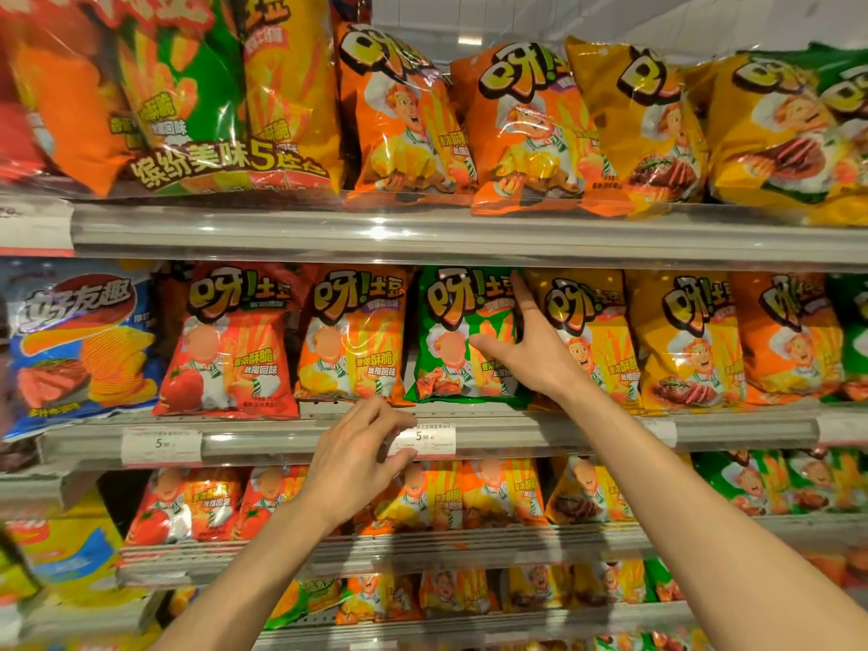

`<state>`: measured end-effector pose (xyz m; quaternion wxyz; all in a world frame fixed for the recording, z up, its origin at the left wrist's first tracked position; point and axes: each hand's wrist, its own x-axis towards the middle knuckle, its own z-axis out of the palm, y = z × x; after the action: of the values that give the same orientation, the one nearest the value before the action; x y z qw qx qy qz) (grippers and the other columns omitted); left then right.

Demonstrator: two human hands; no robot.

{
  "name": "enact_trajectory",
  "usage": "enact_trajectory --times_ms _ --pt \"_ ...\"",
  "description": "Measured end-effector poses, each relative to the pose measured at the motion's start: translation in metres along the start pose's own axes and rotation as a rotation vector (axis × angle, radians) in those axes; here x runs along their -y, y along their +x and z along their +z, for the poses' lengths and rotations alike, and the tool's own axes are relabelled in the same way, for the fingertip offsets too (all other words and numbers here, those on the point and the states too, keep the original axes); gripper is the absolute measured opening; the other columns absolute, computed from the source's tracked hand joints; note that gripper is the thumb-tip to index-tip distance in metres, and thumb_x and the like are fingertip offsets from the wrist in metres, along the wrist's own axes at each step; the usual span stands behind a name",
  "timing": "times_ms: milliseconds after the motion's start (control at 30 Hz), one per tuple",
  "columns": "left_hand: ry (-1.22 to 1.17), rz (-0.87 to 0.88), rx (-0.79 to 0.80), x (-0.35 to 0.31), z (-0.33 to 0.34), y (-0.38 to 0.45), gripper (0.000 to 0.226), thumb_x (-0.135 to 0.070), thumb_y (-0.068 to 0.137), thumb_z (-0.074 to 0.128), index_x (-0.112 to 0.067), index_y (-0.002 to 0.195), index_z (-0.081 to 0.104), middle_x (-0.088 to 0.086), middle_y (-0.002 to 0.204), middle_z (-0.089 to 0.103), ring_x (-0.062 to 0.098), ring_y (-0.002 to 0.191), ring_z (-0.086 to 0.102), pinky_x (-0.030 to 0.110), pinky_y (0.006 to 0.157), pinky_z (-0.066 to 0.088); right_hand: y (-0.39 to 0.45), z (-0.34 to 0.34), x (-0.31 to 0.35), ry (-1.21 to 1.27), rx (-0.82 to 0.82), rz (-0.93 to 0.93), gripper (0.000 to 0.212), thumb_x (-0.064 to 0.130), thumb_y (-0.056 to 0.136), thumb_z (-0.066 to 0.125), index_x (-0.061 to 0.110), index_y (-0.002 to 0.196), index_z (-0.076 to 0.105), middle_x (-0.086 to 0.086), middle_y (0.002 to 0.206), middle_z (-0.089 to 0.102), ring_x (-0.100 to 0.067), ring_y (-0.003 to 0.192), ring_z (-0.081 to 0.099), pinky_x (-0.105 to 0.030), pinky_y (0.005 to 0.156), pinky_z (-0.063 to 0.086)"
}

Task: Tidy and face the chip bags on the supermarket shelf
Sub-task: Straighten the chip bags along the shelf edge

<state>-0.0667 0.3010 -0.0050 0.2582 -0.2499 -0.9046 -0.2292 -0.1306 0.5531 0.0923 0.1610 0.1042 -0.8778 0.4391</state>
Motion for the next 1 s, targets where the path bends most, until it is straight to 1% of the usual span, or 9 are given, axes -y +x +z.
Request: enact_trajectory --times_ms 100,200,367,467,567,633,700,833,1000 --pt "-0.013 0.006 -0.013 0.001 0.002 -0.002 0.033 -0.034 0.087 0.075 -0.018 0.115 0.068 -0.009 0.095 0.05 0.015 0.091 0.056 0.025 0.069 0.044 -0.012 0.002 0.003 -0.024 -0.024 0.011 0.096 0.047 0.086 0.073 0.025 0.159 0.014 0.0 0.147 0.048 -0.016 0.133 0.049 -0.038 0.109 0.043" --pt "-0.05 -0.02 -0.032 0.0 0.008 -0.009 0.036 -0.043 0.091 0.067 -0.02 0.119 0.067 -0.01 0.102 0.052 0.014 0.098 0.053 0.03 0.077 0.047 -0.042 0.007 0.001 -0.064 -0.045 -0.033 0.096 0.058 0.089 0.065 0.034 0.16 0.005 0.009 0.163 0.028 -0.003 0.143 0.028 -0.03 0.115 0.028" --pt "-0.123 -0.044 -0.124 -0.006 0.024 -0.032 0.044 -0.049 0.095 0.053 -0.017 0.124 0.065 -0.002 0.122 0.058 0.019 0.111 0.052 0.04 0.084 0.05 -0.113 0.023 -0.02 -0.264 -0.043 -0.081 0.081 0.073 0.092 0.044 0.048 0.156 0.002 0.021 0.167 0.005 0.001 0.152 0.004 -0.034 0.121 0.012" --pt "-0.195 -0.081 -0.172 -0.009 0.035 -0.048 0.039 -0.048 0.094 0.057 -0.025 0.125 0.062 0.001 0.135 0.055 0.024 0.119 0.053 0.044 0.092 0.05 -0.155 0.036 -0.037 -0.342 -0.057 -0.046 0.076 0.071 0.092 0.036 0.039 0.158 0.019 0.013 0.167 0.016 -0.006 0.153 0.014 -0.04 0.123 0.021" --pt "-0.376 -0.211 -0.144 -0.02 0.042 -0.064 0.047 -0.049 0.09 0.062 -0.04 0.134 0.046 0.0 0.146 0.046 0.026 0.13 0.049 0.048 0.101 0.048 -0.192 0.043 -0.058 -0.385 -0.047 0.04 0.077 0.066 0.09 0.032 0.028 0.156 0.031 0.006 0.163 0.028 -0.012 0.151 0.025 -0.042 0.121 0.028" --pt "-0.337 -0.169 -0.15 -0.027 0.048 -0.075 0.046 -0.046 0.092 0.059 -0.038 0.136 0.047 0.0 0.149 0.042 0.025 0.134 0.045 0.05 0.104 0.047 -0.21 0.043 -0.073 -0.394 -0.043 0.108 0.069 0.053 0.094 0.05 0.023 0.154 0.035 0.001 0.159 0.037 -0.017 0.147 0.034 -0.044 0.117 0.035" --pt "-0.289 -0.188 -0.133 -0.033 0.053 -0.083 0.045 -0.05 0.094 0.054 -0.03 0.134 0.056 -0.004 0.15 0.04 0.015 0.137 0.039 0.042 0.108 0.041 -0.223 0.041 -0.089 -0.389 -0.059 0.131 0.065 0.036 0.094 0.063 0.017 0.152 0.04 -0.004 0.153 0.046 -0.021 0.141 0.043 -0.045 0.114 0.039" --pt "-0.296 -0.264 -0.092 -0.048 0.062 -0.089 0.05 -0.042 0.093 0.06 -0.02 0.138 0.057 0.002 0.147 0.045 0.017 0.137 0.041 0.033 0.108 0.038 -0.236 0.027 -0.111 -0.329 -0.097 0.235 0.066 0.05 0.093 0.052 0.027 0.152 0.036 0.008 0.145 0.049 -0.011 0.133 0.046 -0.029 0.108 0.039" --pt "-0.312 -0.271 -0.112 -0.082 0.079 -0.083 0.052 -0.027 0.089 0.069 -0.012 0.136 0.054 0.004 0.131 0.055 0.018 0.119 0.057 0.037 0.095 0.052 -0.242 -0.008 -0.146 -0.186 -0.125 0.316 0.063 0.059 0.094 0.051 0.035 0.151 0.036 0.014 0.149 0.044 -0.009 0.136 0.045 -0.029 0.104 0.04"
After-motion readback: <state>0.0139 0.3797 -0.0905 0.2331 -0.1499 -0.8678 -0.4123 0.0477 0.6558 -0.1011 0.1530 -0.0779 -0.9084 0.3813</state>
